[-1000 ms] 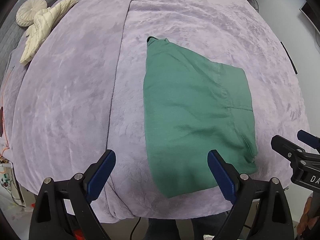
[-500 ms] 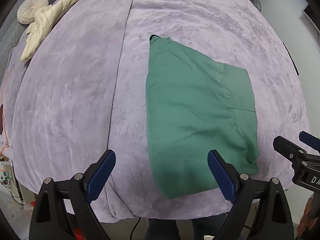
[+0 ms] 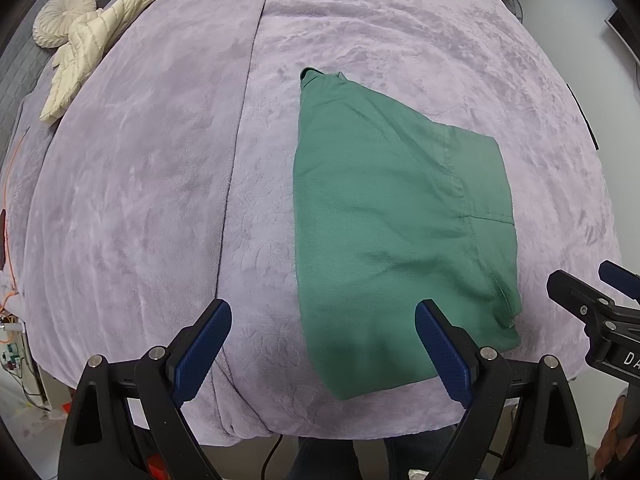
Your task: Fold small clothes
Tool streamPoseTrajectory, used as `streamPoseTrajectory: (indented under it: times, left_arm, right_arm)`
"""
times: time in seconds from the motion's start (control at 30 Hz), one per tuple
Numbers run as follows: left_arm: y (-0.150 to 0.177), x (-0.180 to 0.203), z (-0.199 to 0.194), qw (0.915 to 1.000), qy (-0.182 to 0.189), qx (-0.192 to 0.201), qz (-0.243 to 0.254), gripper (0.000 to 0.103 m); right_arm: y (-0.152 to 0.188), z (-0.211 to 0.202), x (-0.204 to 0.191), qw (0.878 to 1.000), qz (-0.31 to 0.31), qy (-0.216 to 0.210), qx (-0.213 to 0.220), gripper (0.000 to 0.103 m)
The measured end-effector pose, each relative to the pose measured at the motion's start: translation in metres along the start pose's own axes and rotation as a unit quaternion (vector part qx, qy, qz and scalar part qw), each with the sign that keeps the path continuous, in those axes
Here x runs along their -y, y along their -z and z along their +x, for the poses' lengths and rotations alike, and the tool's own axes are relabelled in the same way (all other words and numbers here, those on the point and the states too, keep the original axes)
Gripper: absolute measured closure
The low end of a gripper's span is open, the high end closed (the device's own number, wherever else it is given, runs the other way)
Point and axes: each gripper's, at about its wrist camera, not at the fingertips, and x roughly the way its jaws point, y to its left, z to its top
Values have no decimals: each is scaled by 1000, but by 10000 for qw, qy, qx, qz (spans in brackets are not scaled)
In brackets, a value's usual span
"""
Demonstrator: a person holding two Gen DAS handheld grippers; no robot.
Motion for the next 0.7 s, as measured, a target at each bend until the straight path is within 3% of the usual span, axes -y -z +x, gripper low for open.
streamPoseTrajectory:
  times: [0.7]
  left_arm:
    - [-1, -3, 1, 9999, -116, 3, -35, 9]
  right_arm:
    - [-6, 3, -4, 10000, -87, 3, -41, 0]
